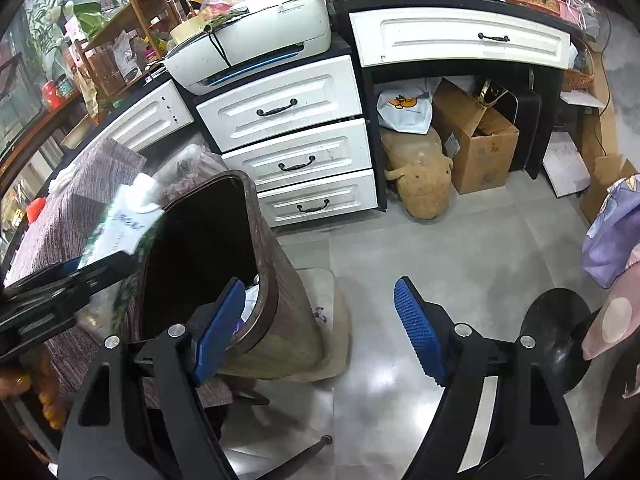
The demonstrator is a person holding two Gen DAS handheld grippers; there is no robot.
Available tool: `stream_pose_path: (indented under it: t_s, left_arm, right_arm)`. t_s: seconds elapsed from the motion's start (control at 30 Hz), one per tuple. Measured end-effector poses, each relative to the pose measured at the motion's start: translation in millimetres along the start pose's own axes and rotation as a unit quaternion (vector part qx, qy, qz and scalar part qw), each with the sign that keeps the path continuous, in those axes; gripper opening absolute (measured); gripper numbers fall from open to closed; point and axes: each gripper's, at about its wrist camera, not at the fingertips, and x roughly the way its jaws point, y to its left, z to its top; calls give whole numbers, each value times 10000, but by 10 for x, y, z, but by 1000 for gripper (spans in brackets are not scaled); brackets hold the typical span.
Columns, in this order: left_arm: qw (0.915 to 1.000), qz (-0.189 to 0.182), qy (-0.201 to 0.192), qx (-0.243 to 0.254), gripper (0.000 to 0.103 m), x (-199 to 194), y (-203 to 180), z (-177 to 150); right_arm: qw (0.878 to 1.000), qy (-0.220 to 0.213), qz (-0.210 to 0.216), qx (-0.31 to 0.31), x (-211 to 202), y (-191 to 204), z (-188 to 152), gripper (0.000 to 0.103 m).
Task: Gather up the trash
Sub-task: 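Carry the carton and mask over the black bin and open both grippers, then move both grippers back over the table toward the tissue and orange net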
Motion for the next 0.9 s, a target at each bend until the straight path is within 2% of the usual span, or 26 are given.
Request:
stream_pose_path:
  t_s: [0.13,0.17,0.23,0.3,0.37,0.5,0.6,0.7,0.9]
  left_arm:
    - [9994,215,259,-55,56,182,52,37]
    - [9992,217,316,-85,59,209,54,32]
    - [9992,142,356,-138,70,206,69,14]
    - [9994,117,286,-171,87,151,66,-14]
    - [9995,153,193,-173,92,67,61,-40]
    - [9998,8,139,-161,92,-91,27,-69]
    - [10000,-64,-58,-24,94,-311,-18,-113]
    - [9994,-24,-310,178,96,-580,-37,-161]
    - [9973,76,-686,246,97,-1010,58,-213]
  right_arm:
    - [10000,45,-3,-4,12,0,-16,77]
    - [10000,44,-10,-2,9,0,-23,77]
    - [10000,42,-3,17,6,-3,-29,77]
    - [10000,44,-5,7,8,-4,-28,77]
    - [10000,57,-13,-11,9,4,-31,77]
    - [10000,38,22,-37,-3,48,-44,77]
    - [10000,36,53,-73,-15,102,-55,77]
    - [9998,53,105,-162,-16,183,-55,77]
    - [9978,2,299,-596,-98,555,-39,77]
